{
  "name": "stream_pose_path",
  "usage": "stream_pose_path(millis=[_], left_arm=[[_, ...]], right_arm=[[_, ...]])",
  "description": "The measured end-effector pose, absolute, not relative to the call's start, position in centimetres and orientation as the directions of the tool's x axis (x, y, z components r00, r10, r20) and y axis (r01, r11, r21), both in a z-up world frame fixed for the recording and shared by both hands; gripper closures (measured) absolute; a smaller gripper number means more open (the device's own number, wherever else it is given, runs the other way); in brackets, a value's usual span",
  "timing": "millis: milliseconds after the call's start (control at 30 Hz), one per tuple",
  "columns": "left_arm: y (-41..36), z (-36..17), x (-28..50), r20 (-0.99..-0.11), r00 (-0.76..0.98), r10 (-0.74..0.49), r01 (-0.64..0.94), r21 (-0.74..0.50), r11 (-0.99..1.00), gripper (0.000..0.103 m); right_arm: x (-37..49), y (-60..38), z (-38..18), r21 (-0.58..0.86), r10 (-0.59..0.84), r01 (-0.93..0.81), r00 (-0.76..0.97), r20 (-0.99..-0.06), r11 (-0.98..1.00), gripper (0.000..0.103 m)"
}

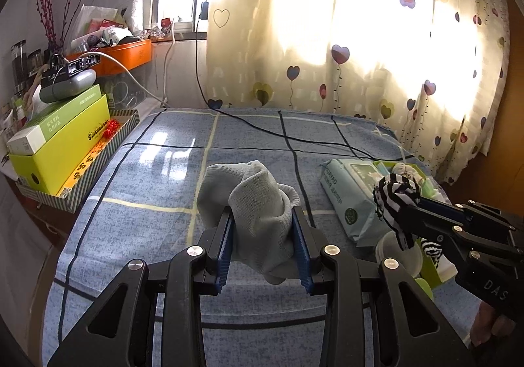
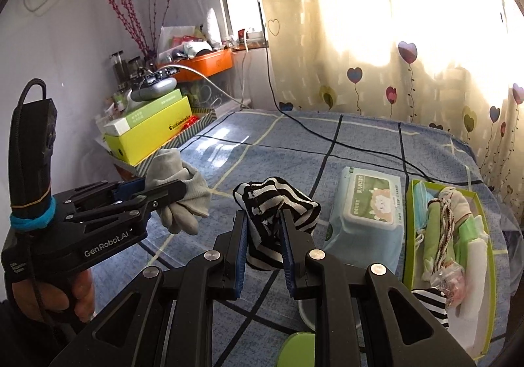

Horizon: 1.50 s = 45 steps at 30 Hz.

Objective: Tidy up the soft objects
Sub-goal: 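Carry the grey sock and striped sock over the tray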

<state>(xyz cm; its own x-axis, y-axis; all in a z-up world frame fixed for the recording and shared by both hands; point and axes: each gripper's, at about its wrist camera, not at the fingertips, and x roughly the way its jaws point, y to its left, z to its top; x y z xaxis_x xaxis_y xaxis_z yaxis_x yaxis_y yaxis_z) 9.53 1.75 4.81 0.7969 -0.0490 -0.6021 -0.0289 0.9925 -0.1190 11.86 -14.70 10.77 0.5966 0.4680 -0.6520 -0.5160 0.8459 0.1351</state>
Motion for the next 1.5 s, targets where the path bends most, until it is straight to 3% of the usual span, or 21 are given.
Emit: stream_pose_path(millis=[1167,1500], left_arm=[[-10.2,7.1,10.7,-0.574,0.766,-0.290,0.241,-0.162,0.957,0.068],[-14.5,5.7,11.5,-0.618,0.692,-0.374,0.339,-0.179,0.924,0.068]], right_arm=[[10.2,-28.3,11.3,0.113,0.299,-0.300,0.703,-0.646,0.947,0.085],[9.9,-32.1,10.4,0.118,0.245,-0.224,0.709,-0.661,0.967,0.085]])
